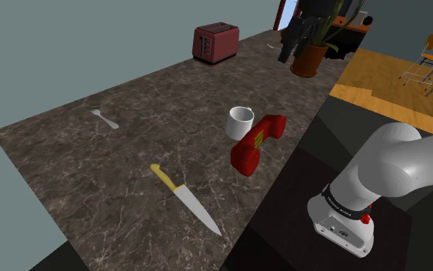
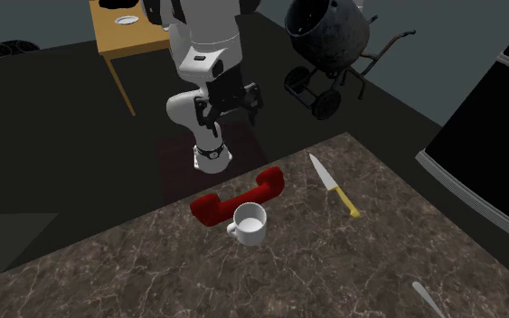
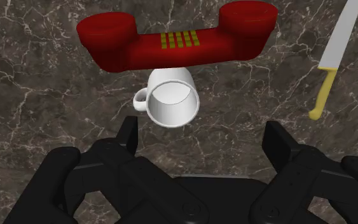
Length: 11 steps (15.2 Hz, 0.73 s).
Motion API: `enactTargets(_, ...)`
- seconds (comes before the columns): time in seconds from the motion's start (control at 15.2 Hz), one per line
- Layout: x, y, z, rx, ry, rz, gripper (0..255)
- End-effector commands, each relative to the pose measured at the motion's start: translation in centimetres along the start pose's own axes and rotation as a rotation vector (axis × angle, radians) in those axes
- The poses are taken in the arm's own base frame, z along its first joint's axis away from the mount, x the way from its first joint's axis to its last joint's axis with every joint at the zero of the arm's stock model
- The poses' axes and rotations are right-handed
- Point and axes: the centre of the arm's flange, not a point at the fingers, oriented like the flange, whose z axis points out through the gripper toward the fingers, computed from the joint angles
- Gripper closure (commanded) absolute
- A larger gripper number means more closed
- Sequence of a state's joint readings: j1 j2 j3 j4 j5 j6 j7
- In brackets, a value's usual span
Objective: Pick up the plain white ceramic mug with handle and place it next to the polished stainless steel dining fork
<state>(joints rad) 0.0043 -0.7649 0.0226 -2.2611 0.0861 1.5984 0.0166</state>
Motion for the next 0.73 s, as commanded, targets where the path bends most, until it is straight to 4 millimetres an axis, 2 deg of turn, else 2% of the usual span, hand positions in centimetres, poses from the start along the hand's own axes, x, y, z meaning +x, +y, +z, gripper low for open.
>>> enactTargets(0.0,0.0,0.0,0.0,0.000,0.000,0.000,0)
enactTargets(0.66,4.0,-2.4,12.4,-0.048,0.007,0.033,0)
